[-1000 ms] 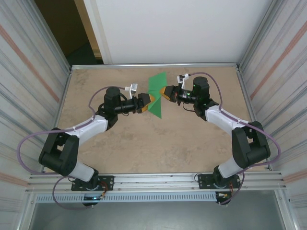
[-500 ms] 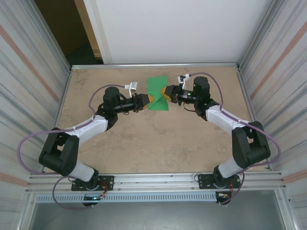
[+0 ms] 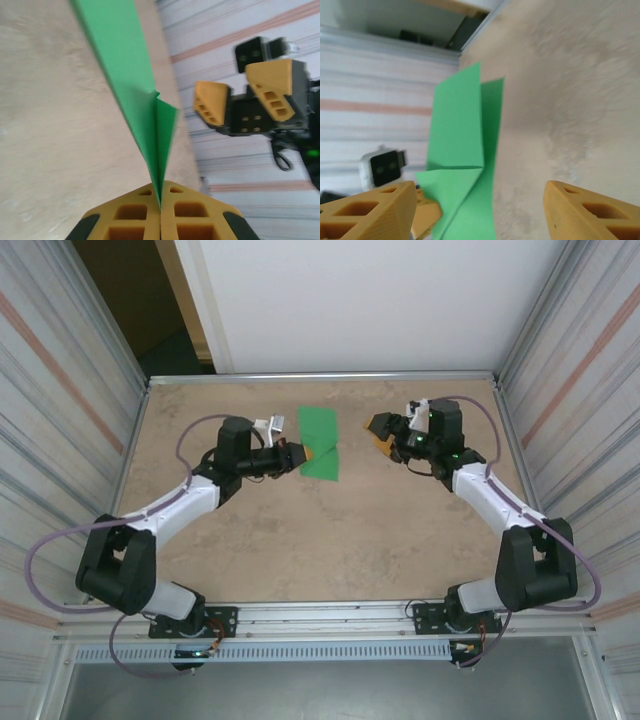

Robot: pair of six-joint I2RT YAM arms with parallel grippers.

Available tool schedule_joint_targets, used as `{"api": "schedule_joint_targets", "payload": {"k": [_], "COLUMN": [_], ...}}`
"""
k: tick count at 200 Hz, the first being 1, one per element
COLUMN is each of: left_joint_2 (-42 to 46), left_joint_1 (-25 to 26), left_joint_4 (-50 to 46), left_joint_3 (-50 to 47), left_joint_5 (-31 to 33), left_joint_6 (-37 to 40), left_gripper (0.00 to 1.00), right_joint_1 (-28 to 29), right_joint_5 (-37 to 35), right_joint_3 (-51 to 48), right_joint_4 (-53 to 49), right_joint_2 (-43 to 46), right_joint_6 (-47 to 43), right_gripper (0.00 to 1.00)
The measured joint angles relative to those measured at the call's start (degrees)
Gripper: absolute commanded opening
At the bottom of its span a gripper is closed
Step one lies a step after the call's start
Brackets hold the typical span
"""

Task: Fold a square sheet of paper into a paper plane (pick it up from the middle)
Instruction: Turn over the paper at the center of the table.

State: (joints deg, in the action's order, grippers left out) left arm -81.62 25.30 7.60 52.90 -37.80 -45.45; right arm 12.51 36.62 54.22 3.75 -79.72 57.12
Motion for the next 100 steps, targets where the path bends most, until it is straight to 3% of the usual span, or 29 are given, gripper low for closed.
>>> {"api": "schedule_joint_targets", "payload": {"k": [48, 100], "left_joint_2": [1.77, -6.45], "left_joint_1": [3.21, 9.09], "left_joint_4": [-27.76, -48.30], "left_joint_3": [15.21, 27.17], "left_joint_5": [19.32, 44.48], "left_joint_6": [18.36, 28.00], "left_gripper": [0.07, 0.05], "right_joint_1": [-1.29, -1.29], "right_joint_5": [-8.55, -15.13], "right_joint_3": [-0.09, -0.09], "right_joint_4": [-9.57, -15.45], "right_joint_2": [3.72, 5.09], "right_joint_6": [-4.92, -7.74], "right_gripper": [0.68, 0.69]}}
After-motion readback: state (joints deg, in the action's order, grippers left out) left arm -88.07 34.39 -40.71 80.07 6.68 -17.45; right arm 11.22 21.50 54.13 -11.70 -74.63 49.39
